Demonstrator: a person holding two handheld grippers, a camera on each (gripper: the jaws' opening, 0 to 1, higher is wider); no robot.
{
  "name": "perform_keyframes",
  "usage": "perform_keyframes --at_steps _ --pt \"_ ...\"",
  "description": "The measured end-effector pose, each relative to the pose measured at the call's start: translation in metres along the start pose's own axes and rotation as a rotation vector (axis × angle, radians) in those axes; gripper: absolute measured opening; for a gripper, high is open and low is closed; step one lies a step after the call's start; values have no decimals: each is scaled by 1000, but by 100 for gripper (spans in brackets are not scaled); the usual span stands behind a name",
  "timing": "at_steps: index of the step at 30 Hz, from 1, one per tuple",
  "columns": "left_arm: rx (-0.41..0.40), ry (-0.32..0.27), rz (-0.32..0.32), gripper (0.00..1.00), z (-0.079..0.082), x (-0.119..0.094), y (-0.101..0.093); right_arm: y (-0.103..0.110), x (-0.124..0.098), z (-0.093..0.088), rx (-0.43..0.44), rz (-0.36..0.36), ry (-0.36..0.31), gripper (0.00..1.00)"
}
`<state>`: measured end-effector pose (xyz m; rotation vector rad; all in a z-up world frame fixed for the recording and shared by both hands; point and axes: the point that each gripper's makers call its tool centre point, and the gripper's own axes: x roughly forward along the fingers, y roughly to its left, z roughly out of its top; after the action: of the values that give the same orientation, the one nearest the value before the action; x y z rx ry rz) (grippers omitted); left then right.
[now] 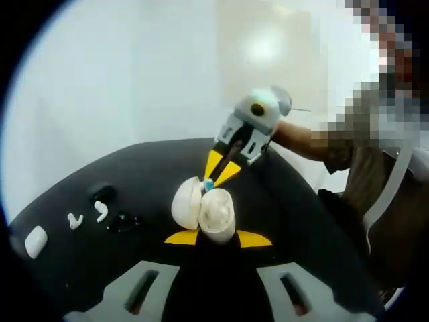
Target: Pick up three earphones and place each one into its charging case using tactile feedback, ensure that each earphone is properly inserted and securely positioned inside the case.
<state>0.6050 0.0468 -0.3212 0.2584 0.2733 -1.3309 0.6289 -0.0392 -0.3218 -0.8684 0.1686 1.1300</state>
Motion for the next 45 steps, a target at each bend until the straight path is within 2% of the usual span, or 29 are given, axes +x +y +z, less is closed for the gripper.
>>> perform_keyframes --at_steps 7,11,13,15,17,20,23,27,31,36,45 --pt "0 0 0 16 0 0 0 -1 -1 4 24 18 10 6" --pt "-1 0 -1 16 0 0 0 -1 -6 17 102 45 -31 6" --pt "0 0 0 16 0 0 0 2 -9 18 187 85 -21 6" --pt "-1 0 0 16 0 0 0 2 -12 17 304 122 25 6" --pt "1 0 0 16 0 0 0 7 -15 25 387 182 -1 6" --pt "2 0 0 16 0 0 0 17 -21 41 602 303 -56 6" --pt "3 0 1 16 0 0 -1 23 -21 41 729 370 -27 6" --pt "3 0 1 16 0 0 -1 23 -10 26 832 362 29 6" --pt "3 0 1 16 0 0 -1 14 -3 23 975 350 -9 6" --pt "2 0 0 16 1 0 -1 10 1 23 989 358 -19 6" --pt "0 -1 -1 16 1 0 -2 -4 7 19 968 296 -17 7"
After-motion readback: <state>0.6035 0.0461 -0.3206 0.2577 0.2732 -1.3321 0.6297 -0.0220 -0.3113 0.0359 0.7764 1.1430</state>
